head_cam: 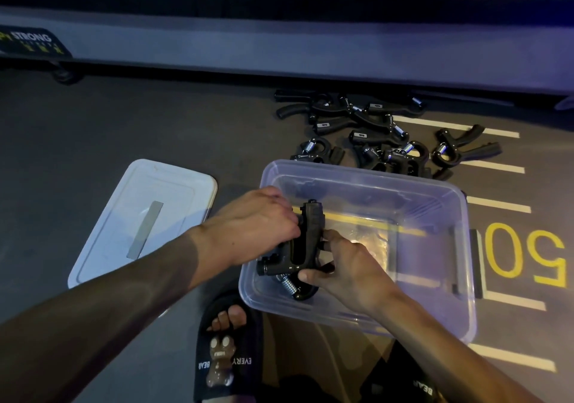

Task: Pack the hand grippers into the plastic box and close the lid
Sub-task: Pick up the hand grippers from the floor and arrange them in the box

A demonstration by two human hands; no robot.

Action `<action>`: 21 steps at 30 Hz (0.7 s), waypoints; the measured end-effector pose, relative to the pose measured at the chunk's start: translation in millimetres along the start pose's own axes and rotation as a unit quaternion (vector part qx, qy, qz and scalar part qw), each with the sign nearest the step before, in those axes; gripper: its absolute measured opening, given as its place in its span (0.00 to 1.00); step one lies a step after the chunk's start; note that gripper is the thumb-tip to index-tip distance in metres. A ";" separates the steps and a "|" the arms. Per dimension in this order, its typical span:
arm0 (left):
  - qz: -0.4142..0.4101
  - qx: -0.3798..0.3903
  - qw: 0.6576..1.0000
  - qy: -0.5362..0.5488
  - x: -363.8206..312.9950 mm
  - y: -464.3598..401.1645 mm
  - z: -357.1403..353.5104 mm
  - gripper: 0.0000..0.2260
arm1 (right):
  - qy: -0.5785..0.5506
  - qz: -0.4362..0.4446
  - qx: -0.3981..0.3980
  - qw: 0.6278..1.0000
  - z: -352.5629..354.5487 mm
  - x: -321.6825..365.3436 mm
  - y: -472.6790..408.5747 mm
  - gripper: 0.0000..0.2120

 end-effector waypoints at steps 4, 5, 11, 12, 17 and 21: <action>0.007 0.015 1.000 0.010 3.0 -3.3 -0.8 0.12 | 0.027 0.006 -0.006 1.000 0.7 1.1 -0.3 0.29; 0.009 0.017 1.000 0.011 3.1 -3.5 0.0 0.11 | 0.030 0.005 -0.006 1.000 0.7 1.1 0.0 0.29; 0.005 0.012 1.000 0.011 -2.0 -5.4 3.7 0.11 | 0.067 0.004 -0.002 0.998 -7.0 -1.1 -0.7 0.30; 0.005 0.013 1.000 0.010 -2.4 -5.0 3.0 0.12 | 0.084 0.005 -0.003 0.996 -8.4 -0.8 -0.9 0.32; 0.003 0.033 0.999 0.007 -4.5 -5.1 4.1 0.14 | 0.155 0.002 -0.012 0.988 -13.8 4.8 1.8 0.37; -0.001 0.038 0.999 0.007 -7.1 -3.3 4.1 0.13 | 0.168 -0.004 -0.008 0.986 -15.4 4.0 1.9 0.35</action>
Point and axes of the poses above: each hand's wrist, its own y-axis away from the middle knuckle, its own z-axis out of the back of the hand, x = y × z, the point moved 3 cm from there along -y, towards the middle knuckle
